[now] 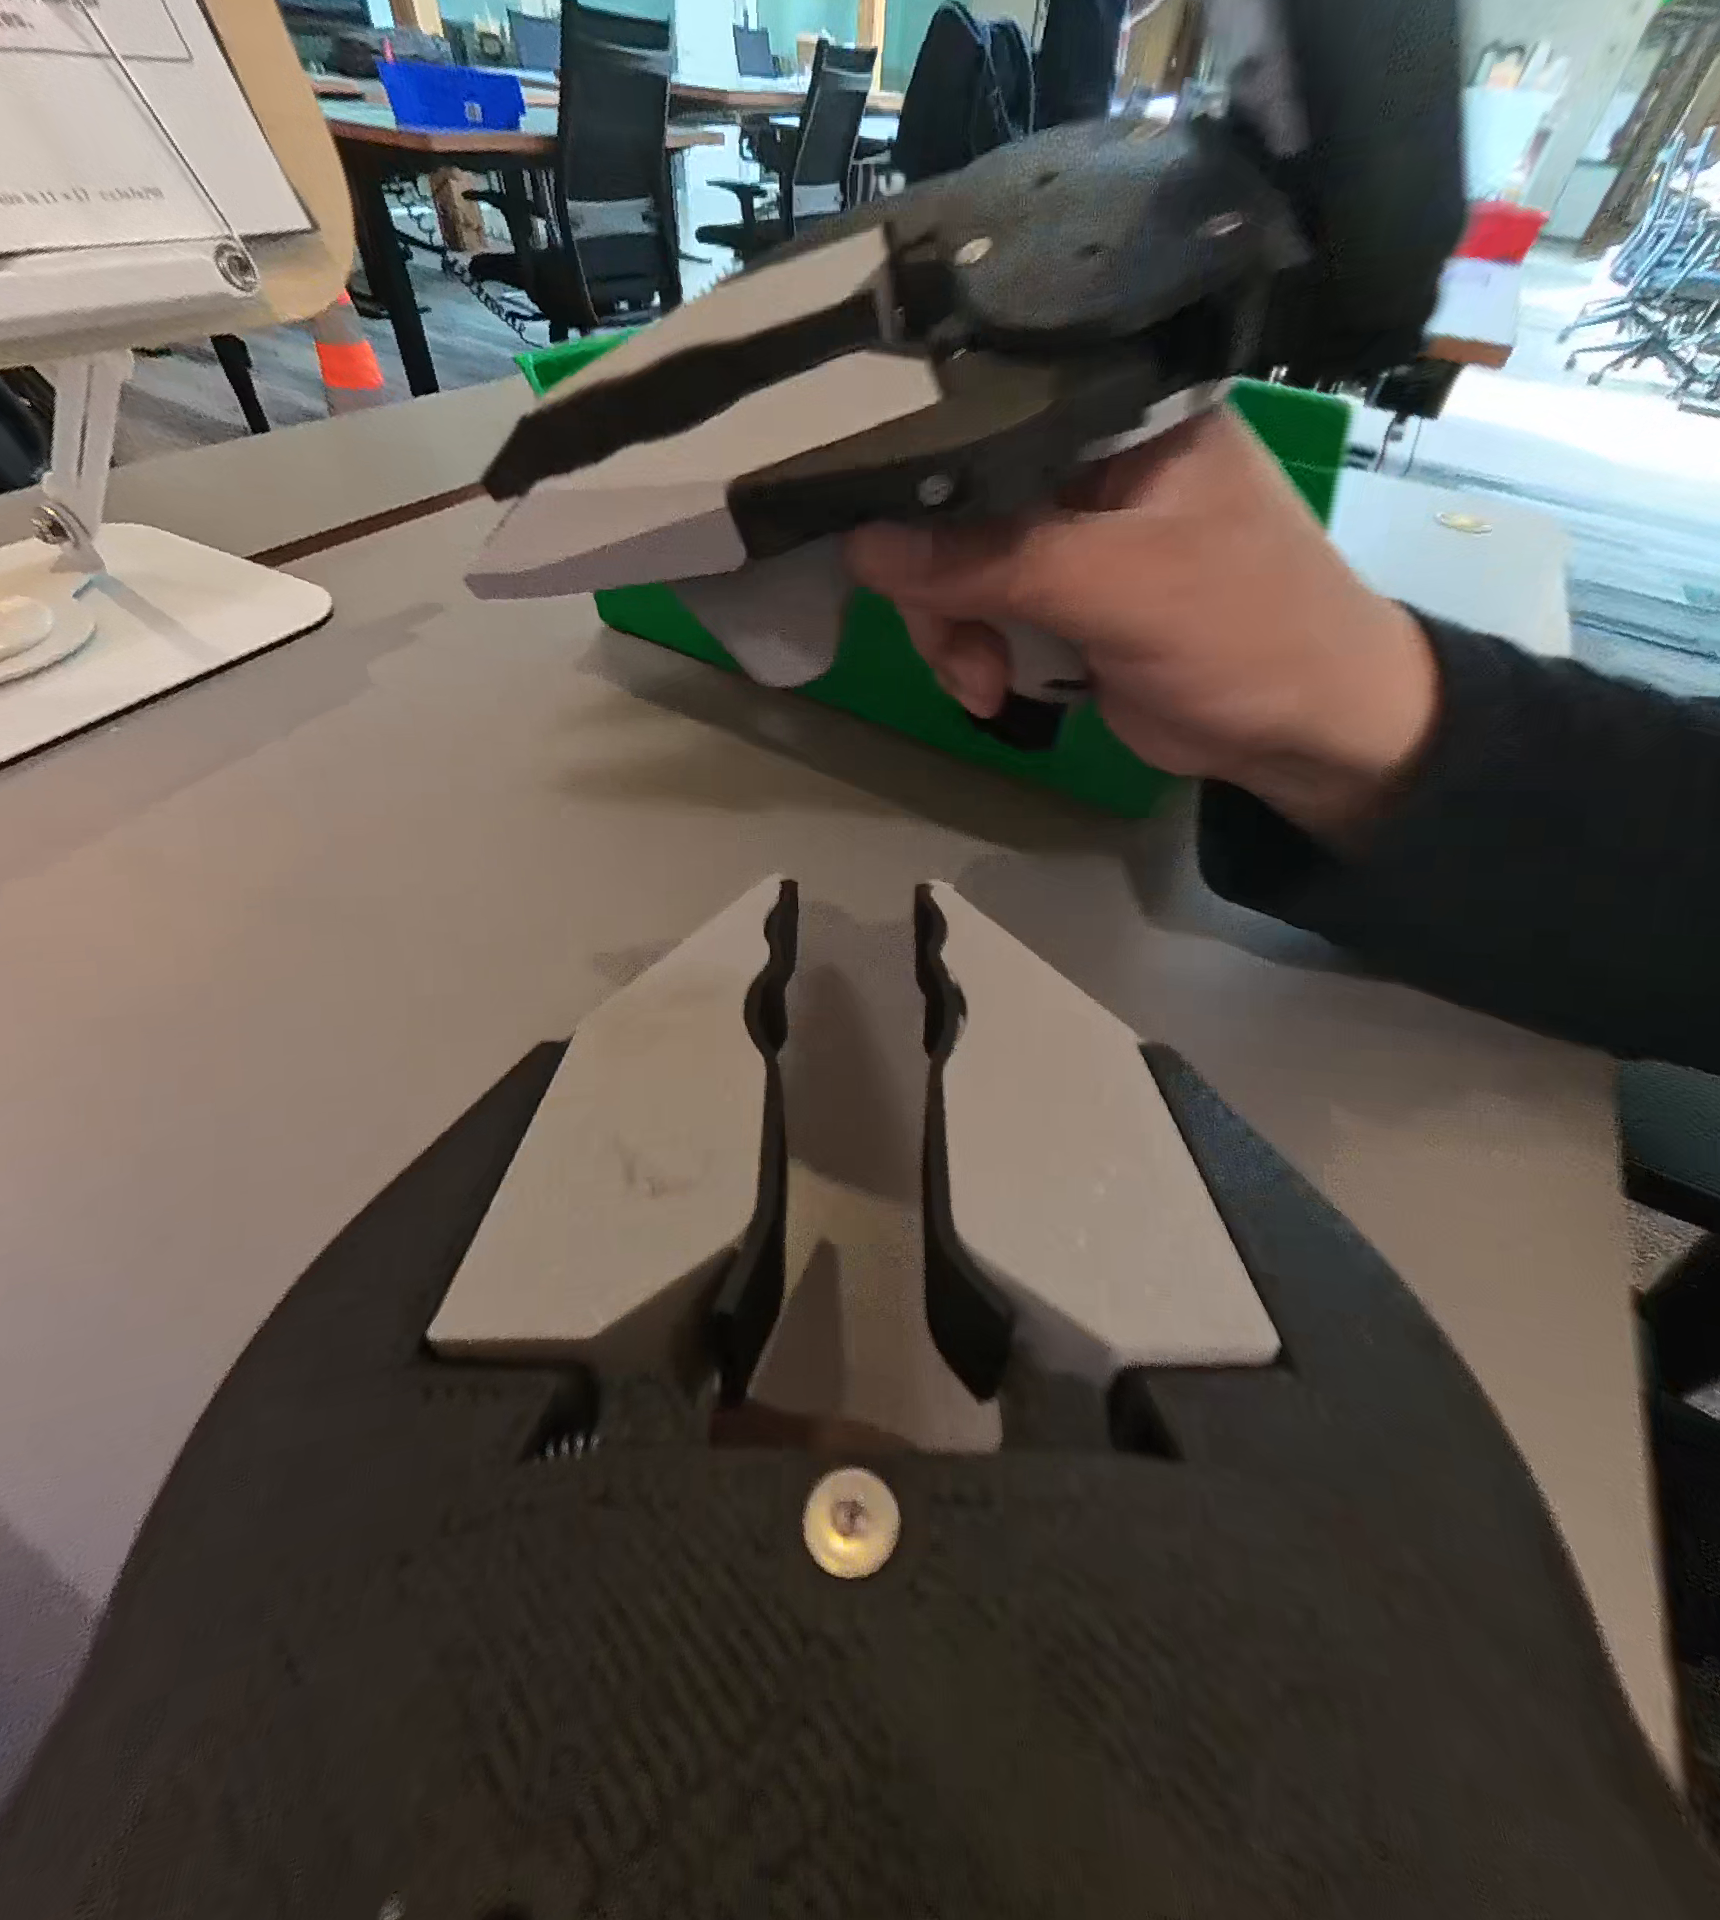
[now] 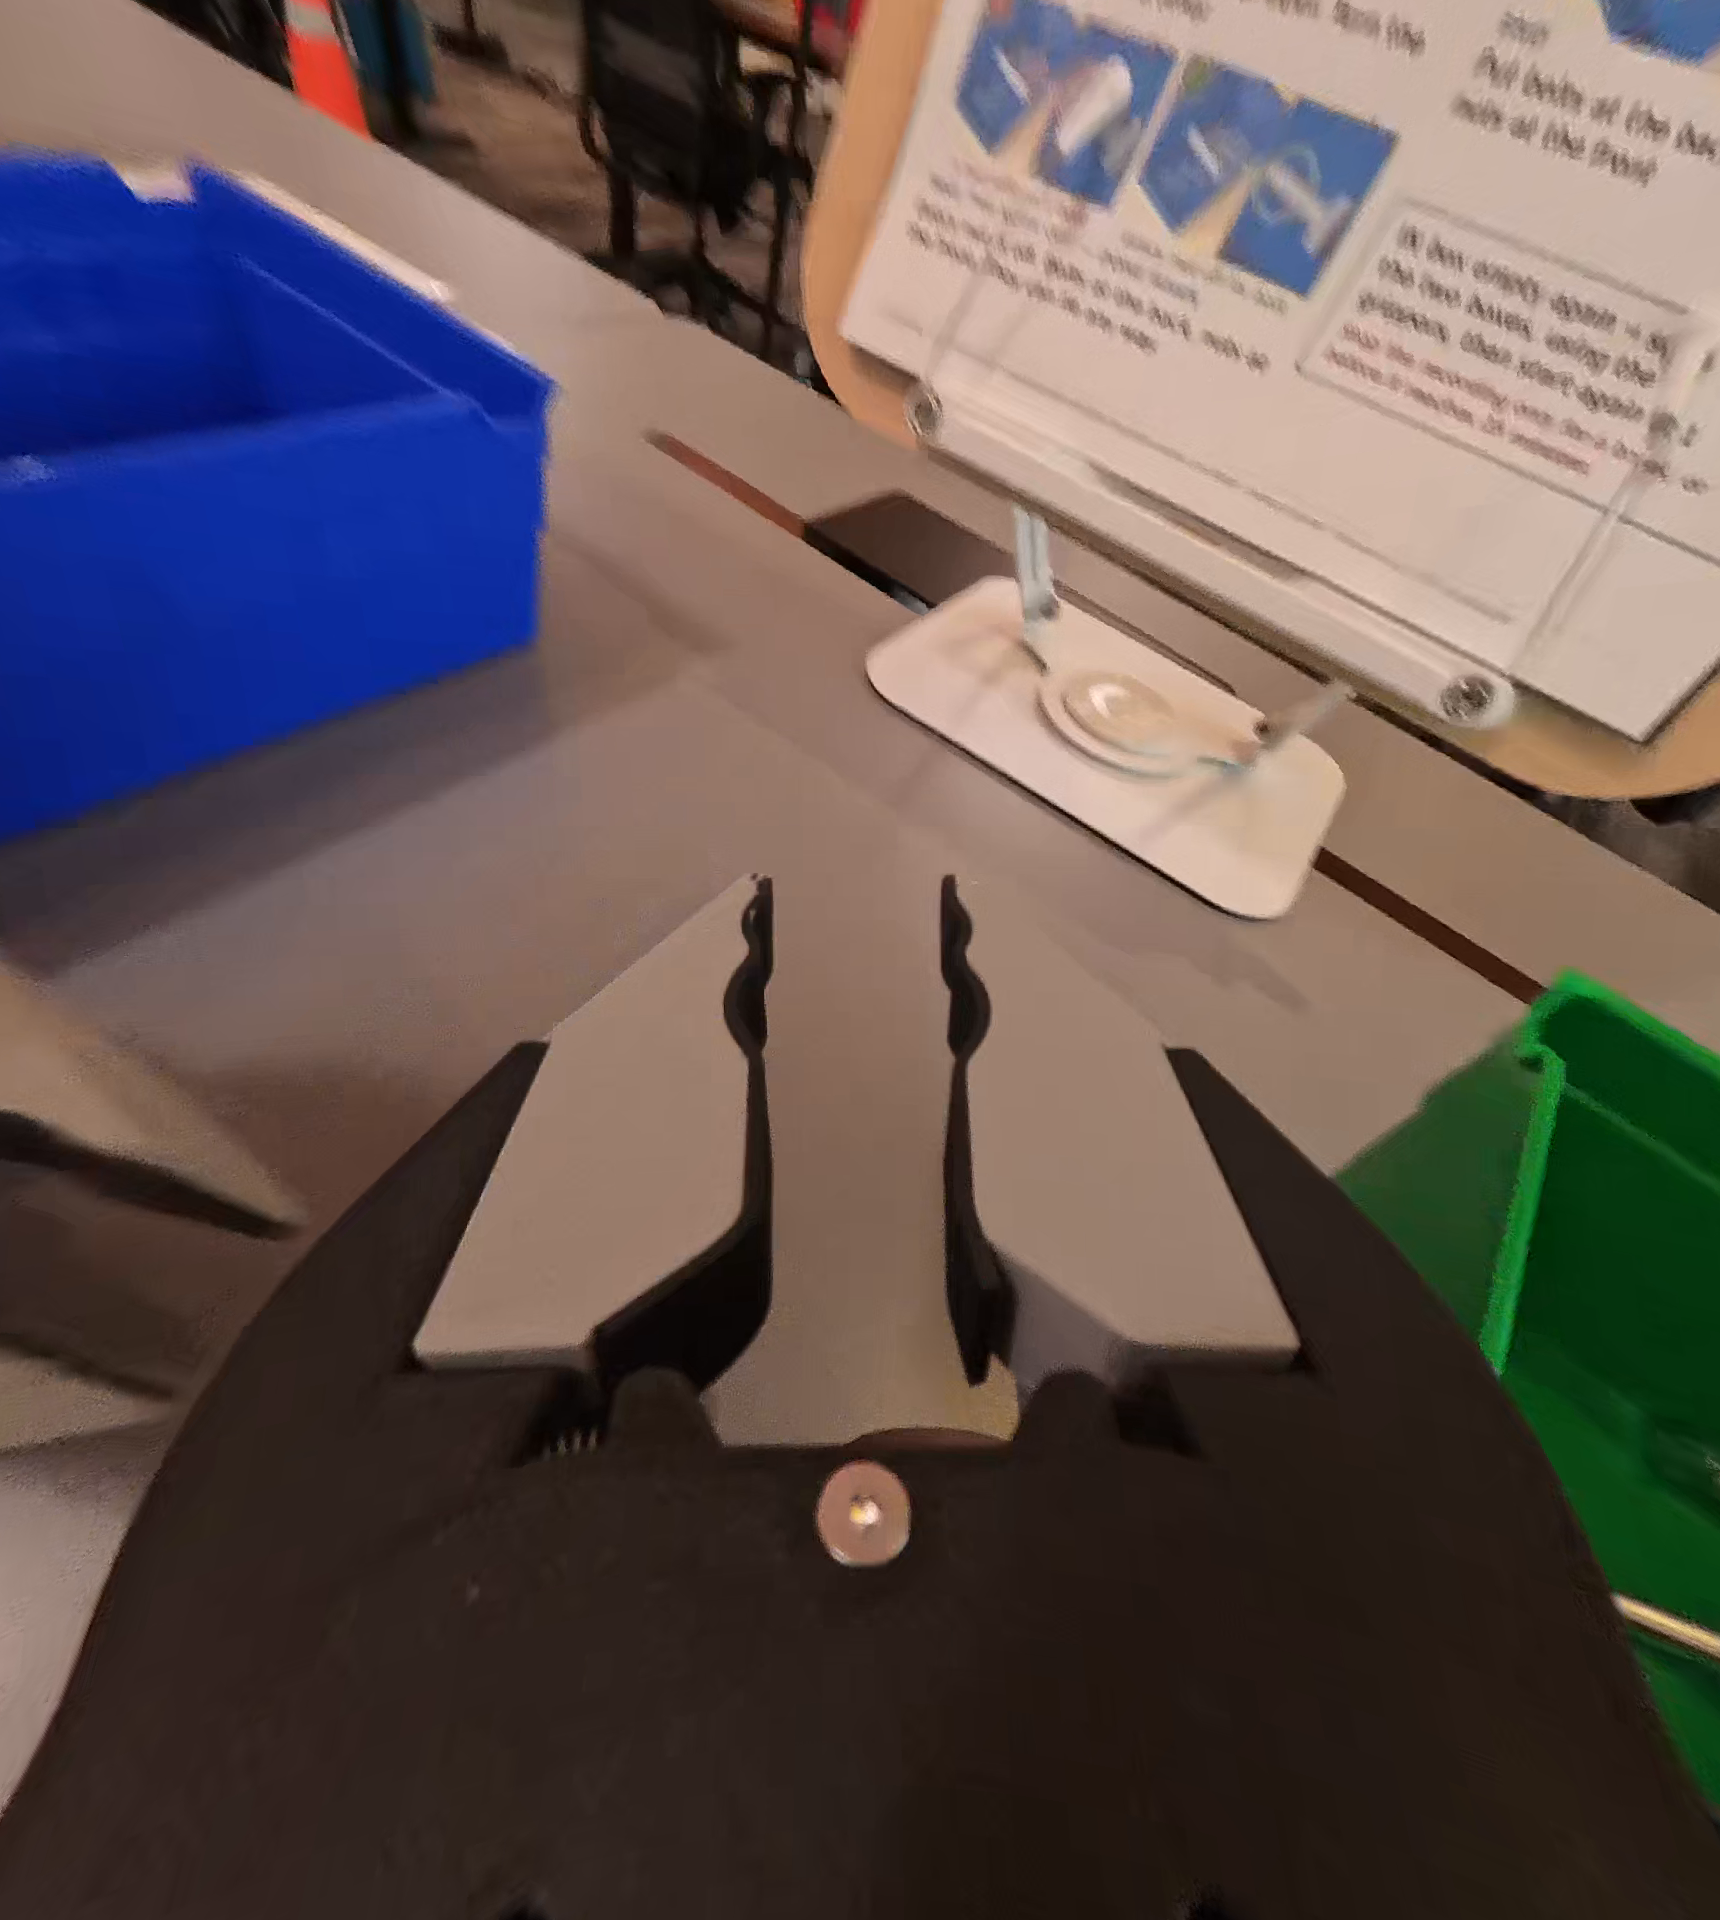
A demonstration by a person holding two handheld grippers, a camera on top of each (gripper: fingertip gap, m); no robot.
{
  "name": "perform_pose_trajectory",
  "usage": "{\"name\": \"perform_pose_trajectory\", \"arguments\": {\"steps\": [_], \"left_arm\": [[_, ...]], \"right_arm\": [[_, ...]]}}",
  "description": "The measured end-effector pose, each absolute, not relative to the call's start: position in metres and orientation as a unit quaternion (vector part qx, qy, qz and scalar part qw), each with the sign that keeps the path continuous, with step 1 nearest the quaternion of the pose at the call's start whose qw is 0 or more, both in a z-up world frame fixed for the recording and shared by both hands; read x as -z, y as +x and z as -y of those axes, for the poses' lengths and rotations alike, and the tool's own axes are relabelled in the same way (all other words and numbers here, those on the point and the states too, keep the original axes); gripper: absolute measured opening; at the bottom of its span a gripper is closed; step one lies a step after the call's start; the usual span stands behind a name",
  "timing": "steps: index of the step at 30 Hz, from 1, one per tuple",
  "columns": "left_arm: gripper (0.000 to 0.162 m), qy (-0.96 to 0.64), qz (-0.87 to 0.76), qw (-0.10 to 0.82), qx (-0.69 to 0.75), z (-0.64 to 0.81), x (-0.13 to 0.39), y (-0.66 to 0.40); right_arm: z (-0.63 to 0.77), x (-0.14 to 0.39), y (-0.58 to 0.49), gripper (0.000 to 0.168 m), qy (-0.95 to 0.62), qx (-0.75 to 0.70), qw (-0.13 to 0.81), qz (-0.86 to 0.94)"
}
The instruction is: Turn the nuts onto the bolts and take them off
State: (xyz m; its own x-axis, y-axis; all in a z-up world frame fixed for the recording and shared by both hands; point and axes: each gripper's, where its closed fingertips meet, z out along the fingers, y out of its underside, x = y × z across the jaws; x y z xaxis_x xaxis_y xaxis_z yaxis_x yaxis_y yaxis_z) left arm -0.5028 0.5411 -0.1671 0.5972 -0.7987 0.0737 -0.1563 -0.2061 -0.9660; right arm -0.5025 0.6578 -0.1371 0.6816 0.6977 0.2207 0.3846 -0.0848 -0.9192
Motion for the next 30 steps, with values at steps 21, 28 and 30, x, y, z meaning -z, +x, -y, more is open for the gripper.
{"name": "perform_pose_trajectory", "arguments": {"steps": [21, 28, 30], "left_arm": [[0.03, -0.894, -0.378, 0.228, 0.079, -0.533, 0.21, -0.775], [0.008, -0.904, -0.395, 0.158, 0.045, -0.544, 0.244, -0.779], [0.008, -0.901, -0.385, 0.198, 0.04, -0.556, 0.227, -0.779]], "right_arm": [[-0.626, 0.129, -0.511, 0.037, -0.703, -0.258, 0.542, 0.381], [-0.628, 0.13, -0.509, 0.037, -0.705, -0.263, 0.537, 0.38], [-0.625, 0.132, -0.512, 0.036, -0.704, -0.27, 0.532, 0.387]]}}
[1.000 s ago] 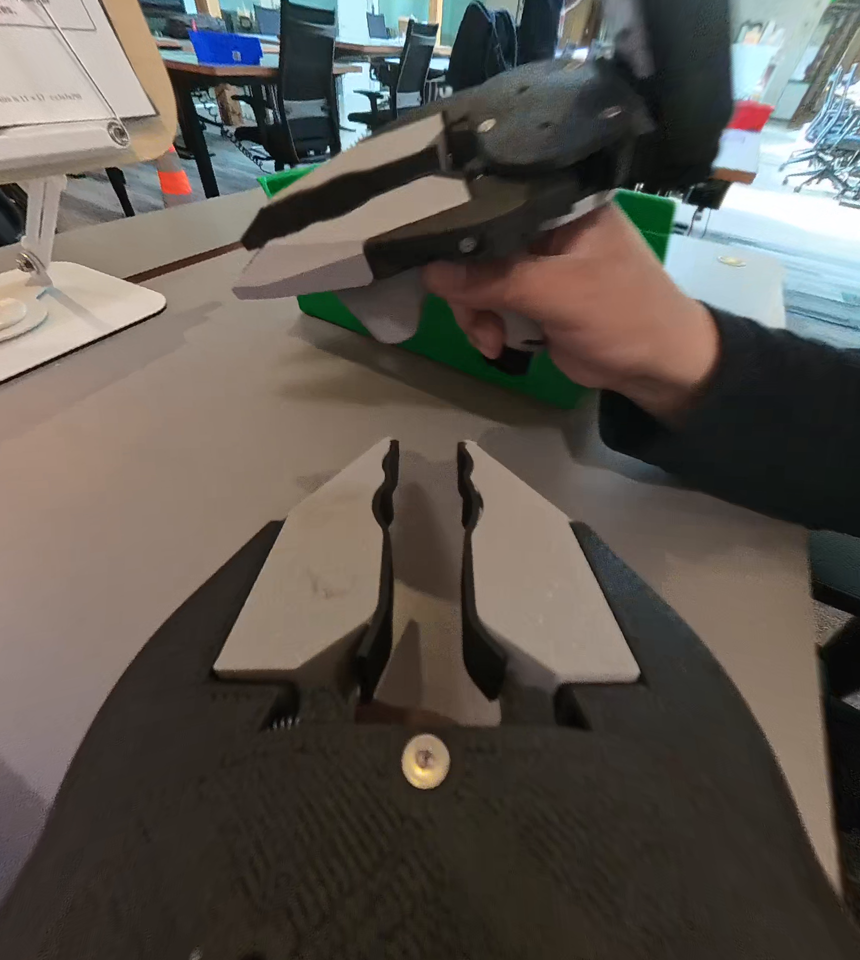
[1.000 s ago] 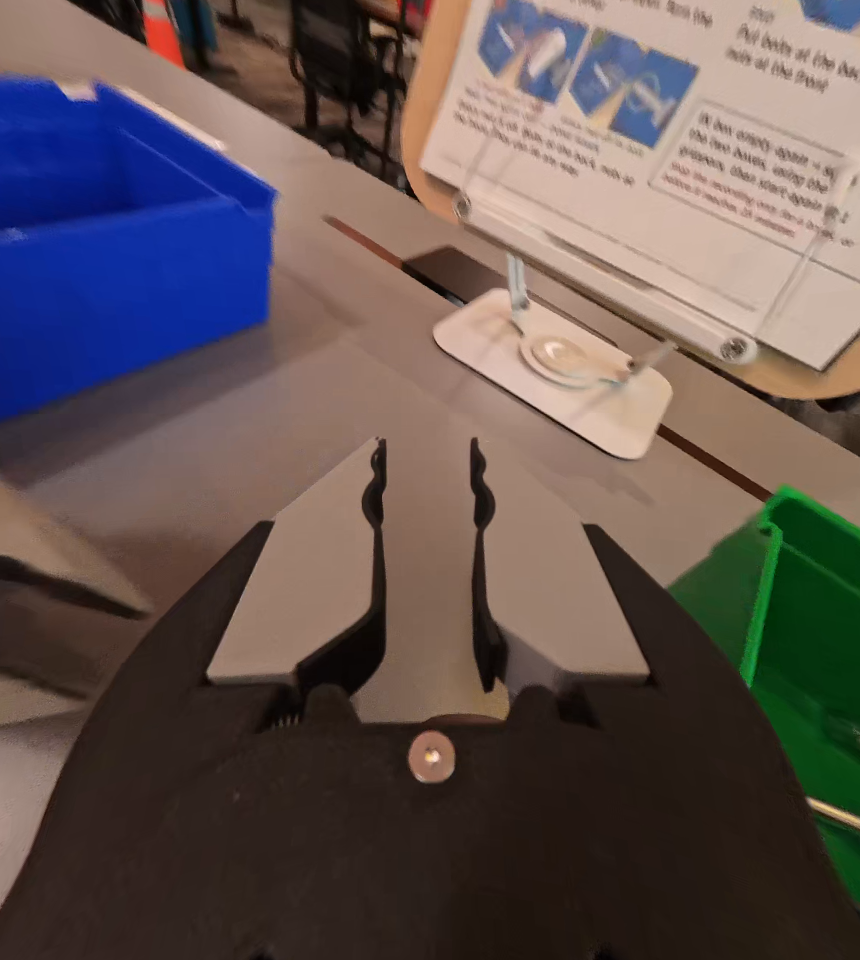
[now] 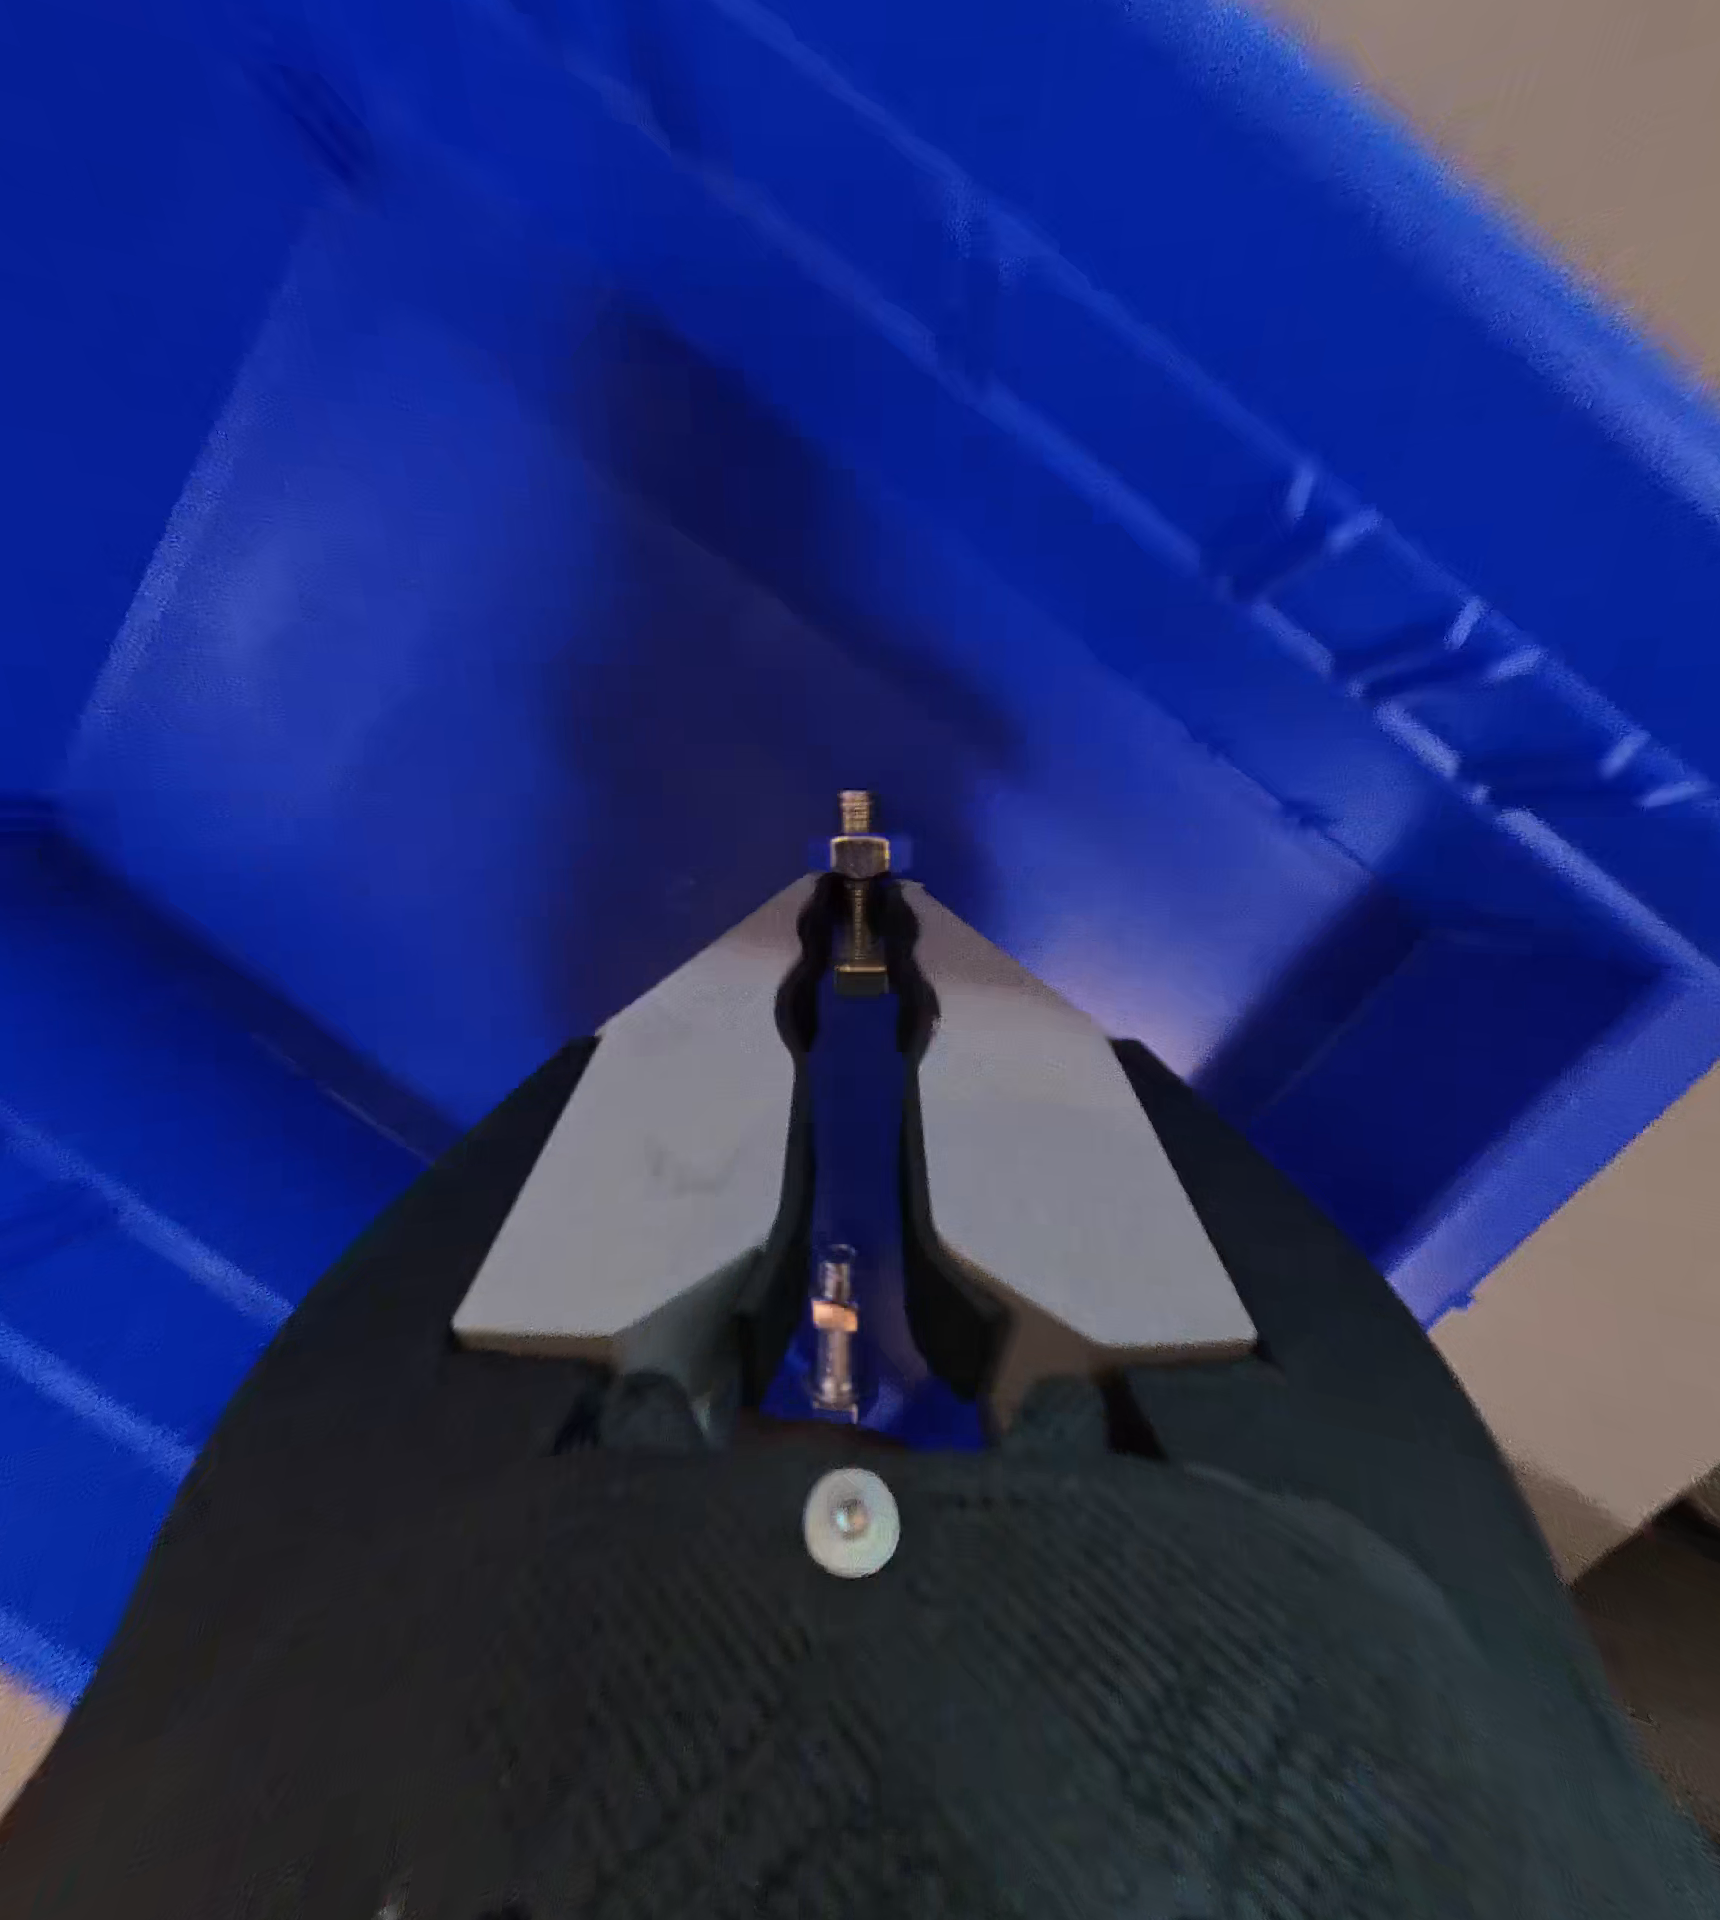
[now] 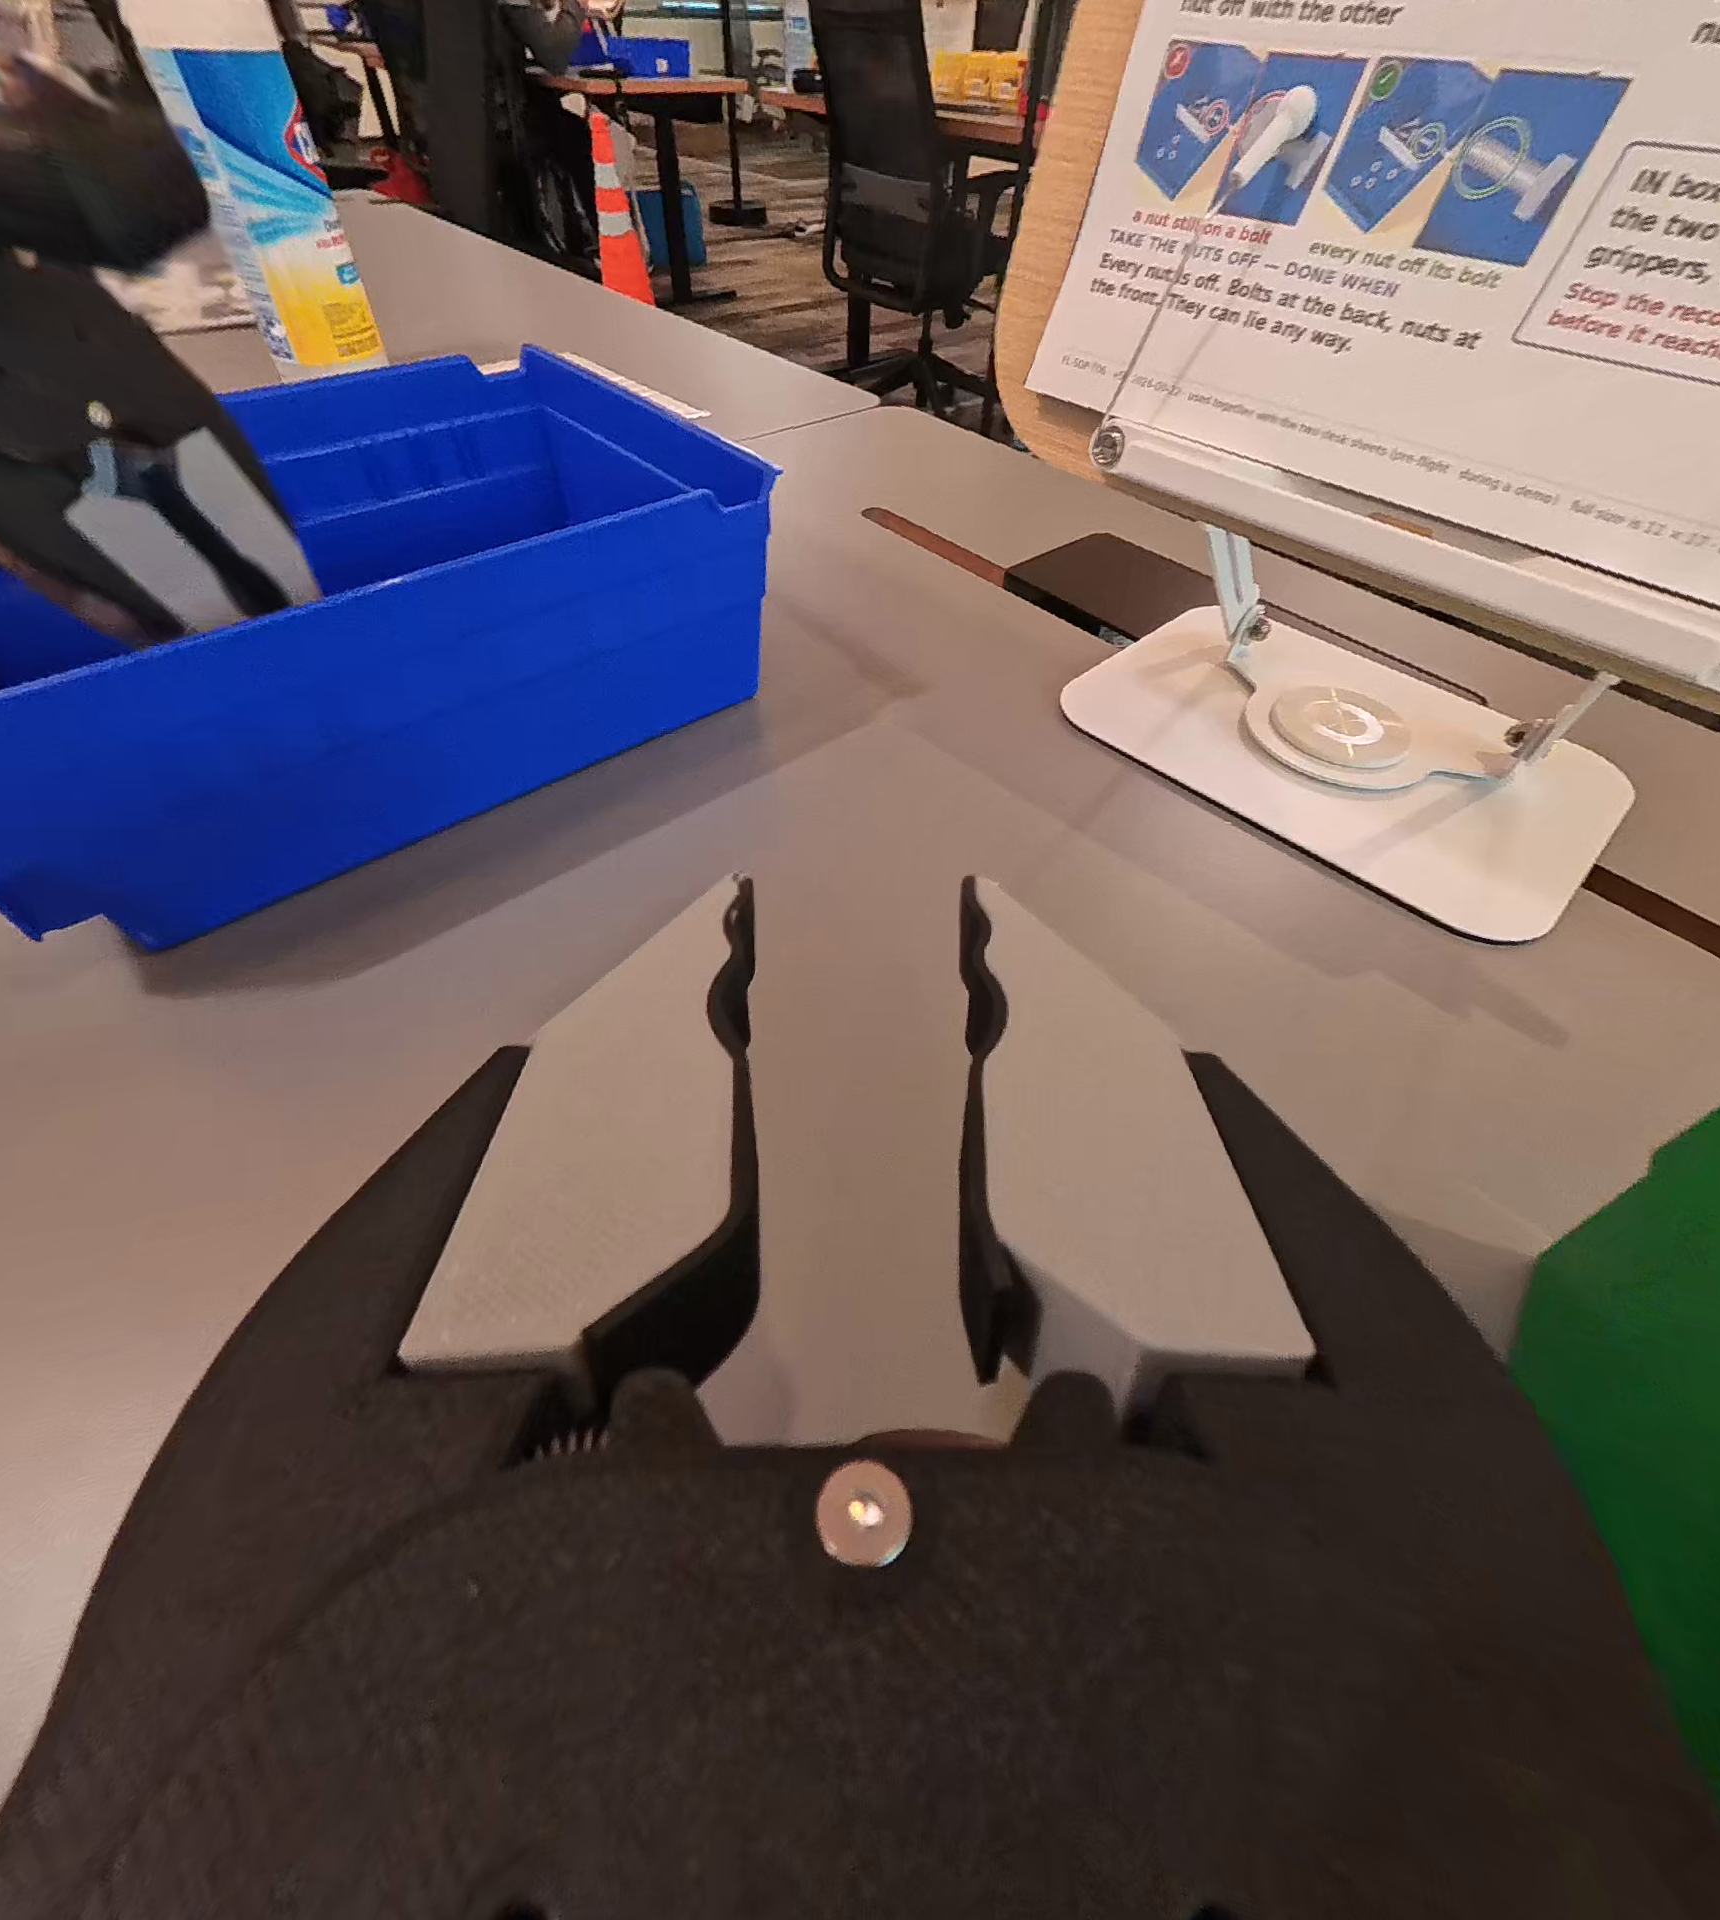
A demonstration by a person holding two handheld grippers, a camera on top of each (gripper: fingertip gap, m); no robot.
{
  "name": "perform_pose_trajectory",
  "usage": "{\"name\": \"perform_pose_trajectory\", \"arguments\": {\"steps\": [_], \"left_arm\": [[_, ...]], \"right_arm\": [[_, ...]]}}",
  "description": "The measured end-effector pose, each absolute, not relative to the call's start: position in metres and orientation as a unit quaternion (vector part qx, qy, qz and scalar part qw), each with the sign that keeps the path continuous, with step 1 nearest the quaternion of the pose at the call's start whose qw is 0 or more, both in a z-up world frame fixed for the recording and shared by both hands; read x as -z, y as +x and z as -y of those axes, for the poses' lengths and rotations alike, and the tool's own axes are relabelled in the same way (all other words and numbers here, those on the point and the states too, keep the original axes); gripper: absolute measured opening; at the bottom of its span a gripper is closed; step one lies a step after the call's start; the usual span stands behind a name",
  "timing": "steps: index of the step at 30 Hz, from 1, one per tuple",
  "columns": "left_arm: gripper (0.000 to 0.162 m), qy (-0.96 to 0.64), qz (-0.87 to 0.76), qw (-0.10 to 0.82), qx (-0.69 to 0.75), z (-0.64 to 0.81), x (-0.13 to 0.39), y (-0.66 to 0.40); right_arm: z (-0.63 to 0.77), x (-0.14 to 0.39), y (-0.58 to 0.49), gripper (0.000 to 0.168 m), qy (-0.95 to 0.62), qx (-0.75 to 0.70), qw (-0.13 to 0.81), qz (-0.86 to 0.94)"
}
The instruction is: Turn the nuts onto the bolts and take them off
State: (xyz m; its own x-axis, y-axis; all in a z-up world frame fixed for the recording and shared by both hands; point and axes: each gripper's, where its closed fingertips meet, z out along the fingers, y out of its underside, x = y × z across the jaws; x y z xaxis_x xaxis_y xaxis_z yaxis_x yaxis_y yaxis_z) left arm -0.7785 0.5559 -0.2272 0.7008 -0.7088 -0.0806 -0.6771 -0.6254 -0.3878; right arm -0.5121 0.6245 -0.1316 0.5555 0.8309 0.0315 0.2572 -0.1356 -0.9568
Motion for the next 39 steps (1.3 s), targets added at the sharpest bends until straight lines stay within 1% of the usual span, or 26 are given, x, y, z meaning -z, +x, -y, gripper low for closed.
{"name": "perform_pose_trajectory", "arguments": {"steps": [3, 6, 8, 11, 15, 16, 18, 21, 23, 25, 28, 30, 31, 33, 36, 39], "left_arm": [[0.008, -0.886, -0.341, 0.313, 0.043, -0.581, 0.178, -0.778], [0.008, -0.841, -0.292, 0.452, 0.053, -0.596, 0.112, -0.77], [0.007, -0.788, -0.271, 0.537, 0.127, -0.59, 0.07, -0.742], [0.007, -0.718, -0.284, 0.579, 0.261, -0.565, 0.042, -0.677], [0.006, -0.654, -0.297, 0.588, 0.372, -0.547, 0.046, -0.6], [0.007, -0.649, -0.304, 0.582, 0.385, -0.545, 0.048, -0.586], [0.006, -0.617, -0.291, 0.615, 0.396, -0.547, 0.036, -0.571], [0.007, -0.623, -0.312, 0.603, 0.389, -0.546, 0.034, -0.548], [0.006, -0.625, -0.337, 0.614, 0.345, -0.551, 0.034, -0.541], [0.006, -0.642, -0.347, 0.6, 0.327, -0.551, 0.041, -0.538], [0.007, -0.633, -0.363, 0.587, 0.349, -0.521, 0.041, -0.529], [0.007, -0.617, -0.372, 0.585, 0.373, -0.49, 0.045, -0.521], [0.007, -0.616, -0.371, 0.579, 0.384, -0.478, 0.053, -0.515], [0.007, -0.643, -0.369, 0.555, 0.378, -0.466, 0.085, -0.505], [0.006, -0.706, -0.319, 0.558, 0.296, -0.488, 0.138, -0.515], [0.007, -0.749, -0.275, 0.556, 0.234, -0.512, 0.166, -0.542]], "right_arm": [[-0.617, 0.132, -0.519, 0.036, -0.697, -0.279, 0.526, 0.399], [-0.611, 0.131, -0.525, 0.036, -0.688, -0.292, 0.523, 0.409], [-0.604, 0.129, -0.531, 0.037, -0.678, -0.318, 0.517, 0.414], [-0.588, 0.116, -0.539, 0.038, -0.649, -0.382, 0.509, 0.416], [-0.564, 0.084, -0.54, 0.038, -0.586, -0.487, 0.505, 0.406], [-0.561, 0.077, -0.538, 0.038, -0.574, -0.507, 0.503, 0.4], [-0.556, 0.067, -0.534, 0.037, -0.555, -0.535, 0.5, 0.393], [-0.558, 0.061, -0.526, 0.037, -0.549, -0.544, 0.506, 0.383], [-0.562, 0.06, -0.523, 0.035, -0.555, -0.54, 0.51, 0.375], [-0.57, 0.068, -0.523, 0.032, -0.576, -0.523, 0.507, 0.369], [-0.567, 0.083, -0.532, 0.032, -0.591, -0.516, 0.483, 0.39], [-0.565, 0.088, -0.537, 0.032, -0.597, -0.501, 0.482, 0.399], [-0.564, 0.09, -0.539, 0.032, -0.599, -0.495, 0.481, 0.406], [-0.559, 0.092, -0.543, 0.032, -0.599, -0.489, 0.476, 0.418], [-0.556, 0.096, -0.548, 0.032, -0.602, -0.484, 0.473, 0.424], [-0.557, 0.097, -0.548, 0.032, -0.604, -0.476, 0.478, 0.425]]}}
